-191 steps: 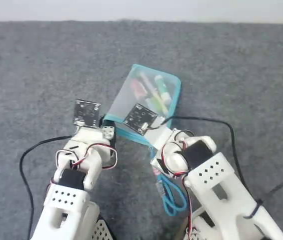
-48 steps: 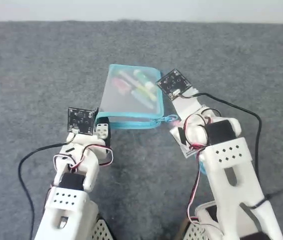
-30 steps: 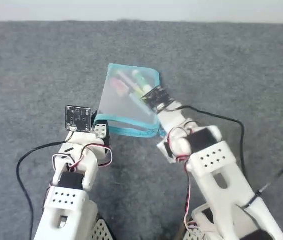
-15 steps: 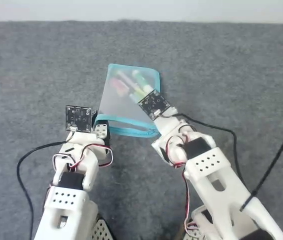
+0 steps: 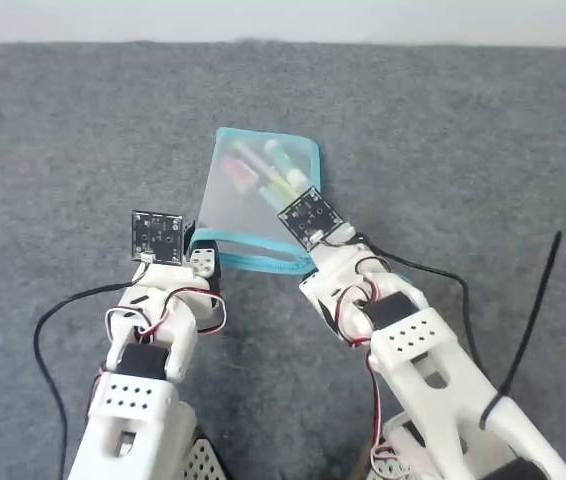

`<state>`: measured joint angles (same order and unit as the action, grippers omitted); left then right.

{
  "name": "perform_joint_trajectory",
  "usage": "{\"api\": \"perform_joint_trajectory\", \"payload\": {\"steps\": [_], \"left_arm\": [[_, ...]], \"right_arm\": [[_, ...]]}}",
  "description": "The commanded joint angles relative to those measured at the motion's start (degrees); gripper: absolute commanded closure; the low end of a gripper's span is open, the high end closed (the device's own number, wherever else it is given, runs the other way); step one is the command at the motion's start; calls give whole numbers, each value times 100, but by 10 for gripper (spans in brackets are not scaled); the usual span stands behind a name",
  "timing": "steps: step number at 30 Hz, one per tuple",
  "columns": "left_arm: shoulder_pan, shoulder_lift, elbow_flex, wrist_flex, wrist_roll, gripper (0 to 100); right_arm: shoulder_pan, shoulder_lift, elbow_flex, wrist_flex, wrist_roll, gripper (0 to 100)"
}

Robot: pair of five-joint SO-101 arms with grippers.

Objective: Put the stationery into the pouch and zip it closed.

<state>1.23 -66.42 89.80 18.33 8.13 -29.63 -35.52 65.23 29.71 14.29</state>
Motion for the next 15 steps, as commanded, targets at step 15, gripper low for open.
{"api": "perform_joint_trajectory", "payload": {"steps": [15], "left_arm": [[44,-167,-312,9,70,989]], "right_arm": [[198,-312,-703,1042,149,992]]}}
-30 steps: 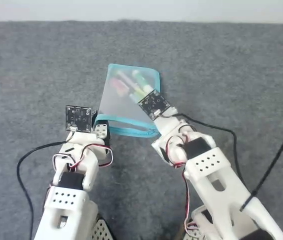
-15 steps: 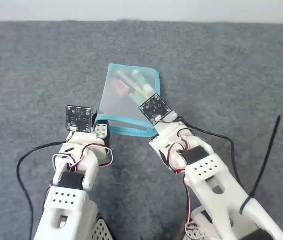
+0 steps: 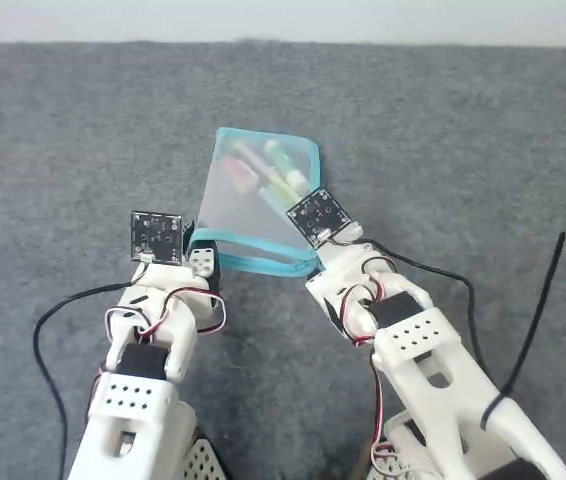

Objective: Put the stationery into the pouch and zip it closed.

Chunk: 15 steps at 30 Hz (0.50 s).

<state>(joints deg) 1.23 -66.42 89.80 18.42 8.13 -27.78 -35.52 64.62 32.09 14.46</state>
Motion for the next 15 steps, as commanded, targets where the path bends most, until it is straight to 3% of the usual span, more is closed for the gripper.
{"api": "perform_joint_trajectory", "payload": {"steps": [1,7,15], "left_arm": [[53,-167,-312,0,70,989],[343,-167,-312,26,18,989],[545,-167,-312,26,-141,989]], "right_arm": [[-4,-418,-932,1244,132,992],[-303,-664,-2576,3222,220,992],[-1341,-92,-3429,3626,510,992]]}}
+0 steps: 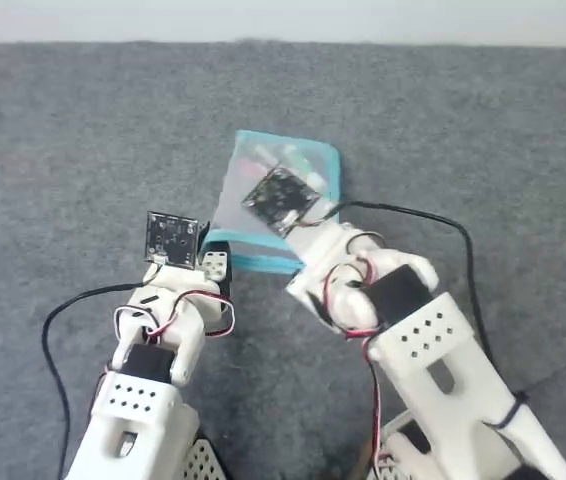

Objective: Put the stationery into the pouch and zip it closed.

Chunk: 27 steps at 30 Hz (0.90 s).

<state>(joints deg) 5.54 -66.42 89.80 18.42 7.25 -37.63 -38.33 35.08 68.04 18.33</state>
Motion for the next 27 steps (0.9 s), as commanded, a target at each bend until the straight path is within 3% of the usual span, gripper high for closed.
{"api": "perform_joint_trajectory", "payload": {"steps": [1,6,14,23,27], "left_arm": [[114,-167,-312,26,-53,989],[123,-167,-312,26,-53,989],[123,-167,-303,114,-53,989],[18,-185,-330,62,79,989],[-607,-176,-409,-105,484,989]], "right_arm": [[-470,259,-484,-31,158,992],[-1077,629,-448,-400,360,992],[-1015,989,-422,-549,325,992],[-1015,-48,-404,286,369,992],[-1218,84,-378,699,440,992]]}}
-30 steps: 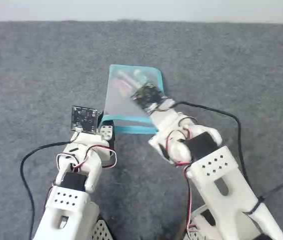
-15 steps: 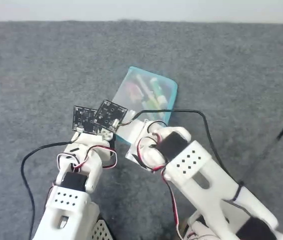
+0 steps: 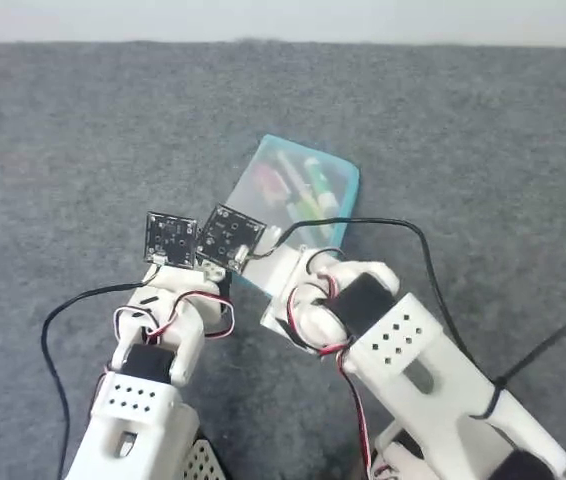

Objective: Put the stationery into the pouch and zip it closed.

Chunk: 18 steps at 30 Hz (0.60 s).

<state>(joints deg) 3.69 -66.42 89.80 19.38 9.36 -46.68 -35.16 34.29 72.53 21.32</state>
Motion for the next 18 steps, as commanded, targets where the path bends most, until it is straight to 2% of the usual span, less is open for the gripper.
{"api": "perform_joint_trajectory", "payload": {"steps": [1,4,11,15,18], "left_arm": [[-554,-176,-426,-202,325,989],[-659,-176,-435,-202,343,989],[-396,-167,-418,-202,308,989],[-404,-167,-418,-202,299,989],[-396,-167,-409,-202,299,989]], "right_arm": [[-435,-233,-299,268,193,992],[-716,-321,-396,163,273,992],[-998,-629,-158,-848,659,992],[-1684,-875,79,-892,800,991],[-1692,-1138,193,-655,765,983]]}}
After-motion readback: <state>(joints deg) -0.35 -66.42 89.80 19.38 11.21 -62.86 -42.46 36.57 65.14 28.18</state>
